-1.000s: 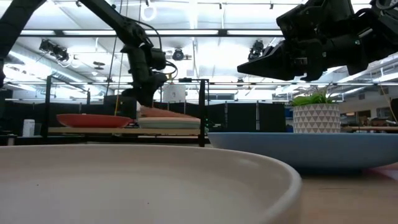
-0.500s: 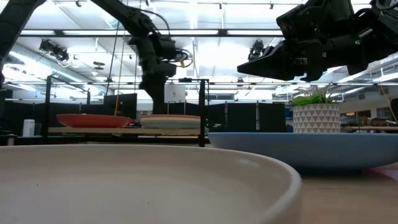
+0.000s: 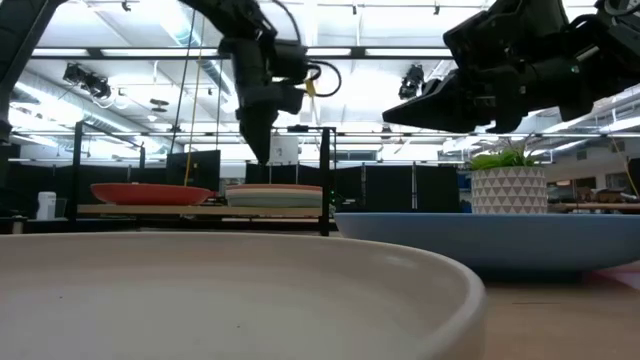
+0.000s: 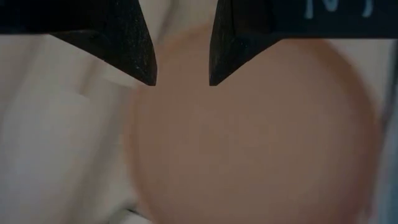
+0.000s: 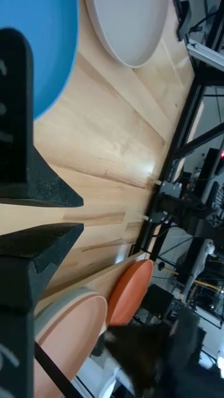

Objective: Place and stack plates onto a shelf
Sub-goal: Stack the blue plate on top of the orange plate on the shelf

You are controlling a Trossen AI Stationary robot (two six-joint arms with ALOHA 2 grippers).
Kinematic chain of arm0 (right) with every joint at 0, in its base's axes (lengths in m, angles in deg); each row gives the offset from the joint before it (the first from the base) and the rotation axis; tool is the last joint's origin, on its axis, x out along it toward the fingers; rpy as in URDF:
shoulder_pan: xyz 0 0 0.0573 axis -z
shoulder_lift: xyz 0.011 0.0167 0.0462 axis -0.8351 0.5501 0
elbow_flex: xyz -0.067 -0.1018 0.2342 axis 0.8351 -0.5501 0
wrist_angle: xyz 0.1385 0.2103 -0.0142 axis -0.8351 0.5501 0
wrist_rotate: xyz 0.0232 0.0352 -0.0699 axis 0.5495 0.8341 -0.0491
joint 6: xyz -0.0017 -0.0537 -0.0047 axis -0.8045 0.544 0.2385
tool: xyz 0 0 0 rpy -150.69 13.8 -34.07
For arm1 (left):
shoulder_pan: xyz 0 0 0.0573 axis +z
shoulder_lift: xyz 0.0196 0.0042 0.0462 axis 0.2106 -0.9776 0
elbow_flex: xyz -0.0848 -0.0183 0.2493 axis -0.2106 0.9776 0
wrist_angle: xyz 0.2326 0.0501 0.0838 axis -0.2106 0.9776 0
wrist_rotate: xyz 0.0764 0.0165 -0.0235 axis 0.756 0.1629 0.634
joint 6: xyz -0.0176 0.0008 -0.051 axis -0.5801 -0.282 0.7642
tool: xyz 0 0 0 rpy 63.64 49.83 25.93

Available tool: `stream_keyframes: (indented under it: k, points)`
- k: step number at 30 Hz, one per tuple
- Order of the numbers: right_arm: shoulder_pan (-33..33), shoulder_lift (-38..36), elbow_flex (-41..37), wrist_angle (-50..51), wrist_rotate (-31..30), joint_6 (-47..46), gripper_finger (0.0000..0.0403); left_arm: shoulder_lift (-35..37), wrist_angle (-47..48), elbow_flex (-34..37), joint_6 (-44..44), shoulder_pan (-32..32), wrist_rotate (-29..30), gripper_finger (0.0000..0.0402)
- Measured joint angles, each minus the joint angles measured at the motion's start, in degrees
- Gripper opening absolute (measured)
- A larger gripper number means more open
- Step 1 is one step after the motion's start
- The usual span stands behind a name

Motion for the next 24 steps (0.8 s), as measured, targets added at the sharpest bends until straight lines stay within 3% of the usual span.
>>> stream_keyframes:
  k: [12, 21, 24]
  points:
    - [-0.57, 0.0, 0.0, 2.46, -4.45, -4.07, 0.0058, 0.13, 9.57, 0.02, 6.24, -16.51, 0.02, 0.0153]
    - [-3.48, 0.0, 0.0, 6.28, -10.71, -7.08, 0.0058, 0.15, 0.9, 0.08, 3.44, -30.05, 0.15, 0.0153]
    - [-4.12, 0.0, 0.0, 6.18, -13.5, -7.82, 0.0058, 0.37, -6.38, 2.57, 2.51, -33.99, 0.23, 0.0153]
